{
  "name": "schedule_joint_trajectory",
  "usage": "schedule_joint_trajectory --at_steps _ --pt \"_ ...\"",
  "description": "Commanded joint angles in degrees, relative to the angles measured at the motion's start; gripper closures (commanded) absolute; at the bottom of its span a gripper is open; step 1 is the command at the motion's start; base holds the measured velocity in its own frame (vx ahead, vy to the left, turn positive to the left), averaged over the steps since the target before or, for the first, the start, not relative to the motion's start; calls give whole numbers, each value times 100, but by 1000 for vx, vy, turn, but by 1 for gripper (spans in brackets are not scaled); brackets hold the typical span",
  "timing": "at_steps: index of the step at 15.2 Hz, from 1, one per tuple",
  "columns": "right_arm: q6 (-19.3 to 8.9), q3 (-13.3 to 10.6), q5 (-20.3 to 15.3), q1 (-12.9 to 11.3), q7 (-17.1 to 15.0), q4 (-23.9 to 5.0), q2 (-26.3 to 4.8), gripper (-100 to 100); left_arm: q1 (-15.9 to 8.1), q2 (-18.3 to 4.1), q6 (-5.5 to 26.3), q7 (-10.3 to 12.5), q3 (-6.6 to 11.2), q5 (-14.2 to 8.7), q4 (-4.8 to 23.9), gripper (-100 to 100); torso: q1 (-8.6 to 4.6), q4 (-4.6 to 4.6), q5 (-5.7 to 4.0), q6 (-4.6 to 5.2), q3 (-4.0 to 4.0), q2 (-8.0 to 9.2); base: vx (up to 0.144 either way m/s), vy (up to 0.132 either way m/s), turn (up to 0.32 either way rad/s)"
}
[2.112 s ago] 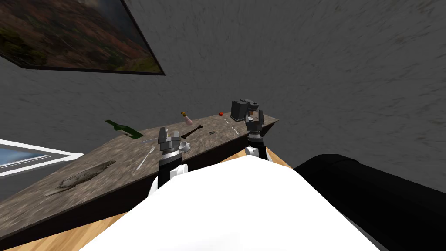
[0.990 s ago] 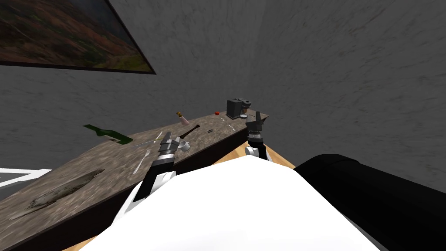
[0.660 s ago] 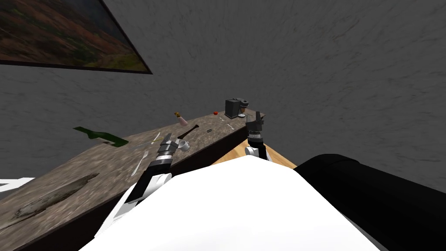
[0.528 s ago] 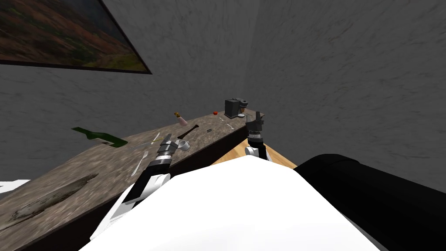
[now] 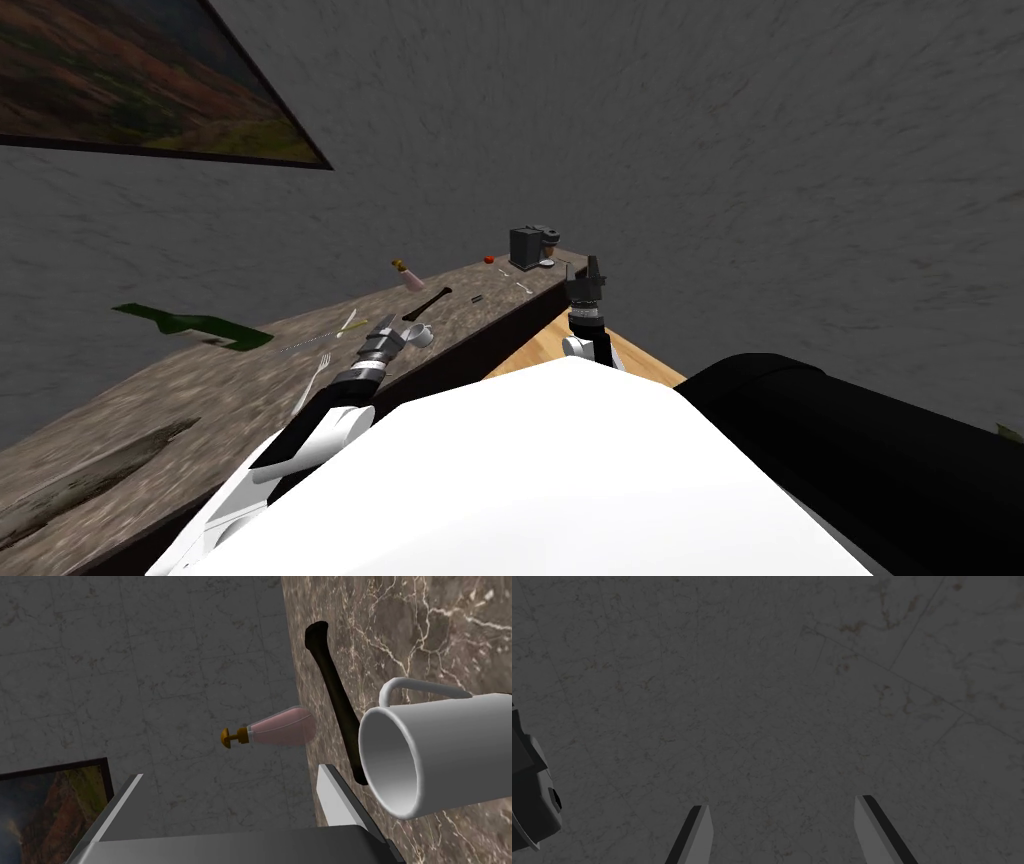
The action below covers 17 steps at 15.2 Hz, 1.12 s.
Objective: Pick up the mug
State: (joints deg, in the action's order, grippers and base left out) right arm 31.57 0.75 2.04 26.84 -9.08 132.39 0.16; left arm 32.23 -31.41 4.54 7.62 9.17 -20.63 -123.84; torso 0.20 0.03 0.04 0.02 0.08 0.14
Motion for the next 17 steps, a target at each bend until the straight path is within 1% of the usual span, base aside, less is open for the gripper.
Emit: schedule_joint_trajectory --at_steps 1,2,3,4,5,6,8,9,11,12,13,14,15,17 --pt "0 0 0 0 0 0 0 0 31 -155 286 23 46 -179 -6 -100 0 0 0 0 0 0 -38 33 -143" --pt "0 0 0 0 0 0 0 0 31 -155 361 23 46 -179 -6 -100 0 0 0 0 0 -1 -27 25 -70" --pt "0 0 0 0 0 0 0 0 83 -392 518 62 110 -430 23 -100 -2 0 0 -1 -1 -3 -36 29 -151" --pt "0 0 0 0 0 0 0 0 83 -392 640 62 110 -440 23 -100 0 -1 0 1 -2 -3 -42 36 -166" --pt "0 0 0 0 0 0 0 0 83 -392 689 62 110 -440 23 -100 2 0 0 1 -1 -2 -32 29 -66" --pt "0 0 0 1 0 0 0 0 134 -631 865 102 175 -682 53 -100 0 -1 1 -2 -2 -4 -33 30 -150" --pt "0 0 0 0 0 0 0 0 134 -631 1022 102 175 -705 53 -100 2 -1 0 0 -2 -4 -32 33 -107" --pt "0 0 0 1 0 0 0 0 185 -868 1159 143 241 -947 83 -100 1 -1 1 -2 -3 -5 -35 29 -154" --pt "0 0 0 0 0 0 0 0 185 -868 1359 143 241 -973 83 -100 2 -1 0 1 -2 -4 -30 33 -118" --pt "0 0 0 1 0 0 0 0 235 -1105 1493 184 307 -1220 114 -100 1 -1 1 -2 -4 -7 -22 25 -169" --pt "0 0 0 0 0 0 0 0 235 -1105 1632 184 307 -1243 114 -100 0 -2 0 2 -5 -9 -25 34 -176" --pt "0 0 0 0 0 0 0 0 235 -1105 1698 184 307 -1243 114 -100 1 -2 0 0 -5 -9 -23 32 -55" --pt "0 0 0 1 0 0 0 0 284 -1336 1872 225 374 -1469 144 -100 1 -2 1 -2 -5 -9 -28 31 -129" --pt "0 0 0 0 0 0 0 0 284 -1339 2039 225 374 -1514 144 -100 2 -2 1 1 -5 -9 -26 28 -126"
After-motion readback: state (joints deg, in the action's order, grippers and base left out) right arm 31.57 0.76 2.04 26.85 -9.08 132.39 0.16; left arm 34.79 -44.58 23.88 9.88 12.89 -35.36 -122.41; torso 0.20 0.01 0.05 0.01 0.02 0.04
